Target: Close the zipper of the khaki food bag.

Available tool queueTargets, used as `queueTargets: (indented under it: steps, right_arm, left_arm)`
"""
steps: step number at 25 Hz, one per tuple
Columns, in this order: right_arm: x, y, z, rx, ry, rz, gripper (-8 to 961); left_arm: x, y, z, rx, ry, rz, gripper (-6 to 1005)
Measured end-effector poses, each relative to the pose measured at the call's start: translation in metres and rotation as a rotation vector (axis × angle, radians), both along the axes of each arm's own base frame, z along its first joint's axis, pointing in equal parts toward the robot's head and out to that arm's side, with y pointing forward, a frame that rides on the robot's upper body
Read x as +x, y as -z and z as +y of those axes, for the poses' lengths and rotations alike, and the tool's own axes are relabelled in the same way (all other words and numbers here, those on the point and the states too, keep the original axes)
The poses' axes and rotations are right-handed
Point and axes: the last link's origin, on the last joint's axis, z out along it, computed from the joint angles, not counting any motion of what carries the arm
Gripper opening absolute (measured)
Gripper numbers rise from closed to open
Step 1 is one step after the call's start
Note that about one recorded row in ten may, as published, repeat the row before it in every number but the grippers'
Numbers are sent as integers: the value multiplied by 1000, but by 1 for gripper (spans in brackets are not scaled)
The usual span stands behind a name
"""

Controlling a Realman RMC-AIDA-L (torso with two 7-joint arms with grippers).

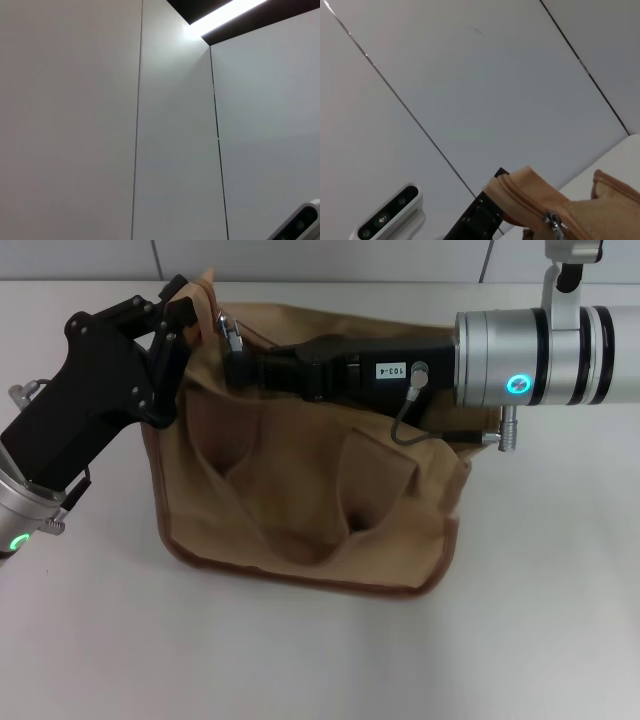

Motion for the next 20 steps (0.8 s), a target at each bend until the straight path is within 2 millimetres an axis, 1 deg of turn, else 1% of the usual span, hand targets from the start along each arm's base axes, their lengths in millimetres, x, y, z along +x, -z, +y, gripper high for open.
queueTargets:
  steps: [1, 4, 8, 12, 20]
  right_arm:
    - [0, 0, 0, -1, -2, 1, 204]
    - [1, -1, -3, -5, -9, 7, 11]
    - [4, -4, -4, -3, -5, 20, 9]
    - [9, -11, -4, 6, 12, 52, 8]
    - [12, -17, -6, 0, 12, 72, 8]
  left_arm:
    - [0, 0, 0, 0, 0, 0, 20]
    - [0, 0, 0, 0, -2, 0, 20]
    - [-1, 0, 0, 0, -5, 2, 20]
    - [-1, 1, 0, -2, -7, 4, 20]
    - [-2, 0, 0, 0, -10, 4, 21]
